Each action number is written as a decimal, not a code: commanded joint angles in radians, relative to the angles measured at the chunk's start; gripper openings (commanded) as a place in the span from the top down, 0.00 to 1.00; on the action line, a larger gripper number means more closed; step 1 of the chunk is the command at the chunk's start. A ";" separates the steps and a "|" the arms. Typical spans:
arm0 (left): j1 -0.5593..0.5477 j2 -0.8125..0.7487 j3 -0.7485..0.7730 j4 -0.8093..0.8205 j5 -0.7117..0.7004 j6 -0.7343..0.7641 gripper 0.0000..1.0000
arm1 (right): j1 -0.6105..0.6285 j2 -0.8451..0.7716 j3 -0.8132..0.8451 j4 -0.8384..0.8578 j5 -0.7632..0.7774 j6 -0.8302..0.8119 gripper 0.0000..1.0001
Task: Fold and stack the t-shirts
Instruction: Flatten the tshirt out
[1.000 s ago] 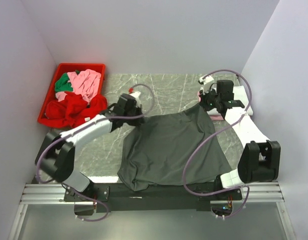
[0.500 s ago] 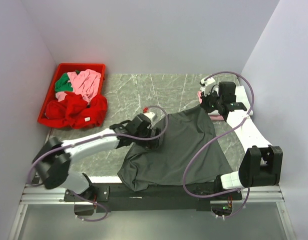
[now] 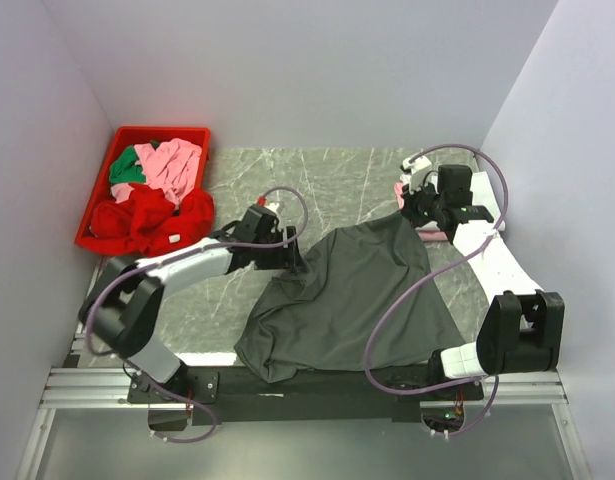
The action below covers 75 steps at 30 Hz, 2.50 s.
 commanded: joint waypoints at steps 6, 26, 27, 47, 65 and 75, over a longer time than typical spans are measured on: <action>0.024 0.148 0.037 0.137 0.114 -0.170 0.23 | -0.008 -0.003 -0.016 0.018 -0.026 0.007 1.00; 0.068 0.236 0.285 0.013 -0.153 0.055 1.00 | -0.010 0.006 -0.006 0.013 -0.045 0.009 1.00; 0.068 0.240 0.319 -0.006 -0.175 0.094 1.00 | -0.011 0.008 -0.004 0.013 -0.045 0.009 1.00; 0.179 0.247 0.448 -0.062 -0.219 0.254 0.42 | -0.010 0.020 0.014 -0.004 -0.050 0.006 1.00; 0.196 0.283 0.258 -0.073 0.215 0.046 0.58 | -0.011 0.017 0.010 -0.004 -0.055 0.010 1.00; 0.196 0.168 0.325 -0.108 0.139 0.076 0.99 | -0.013 0.008 0.014 -0.011 -0.056 0.013 1.00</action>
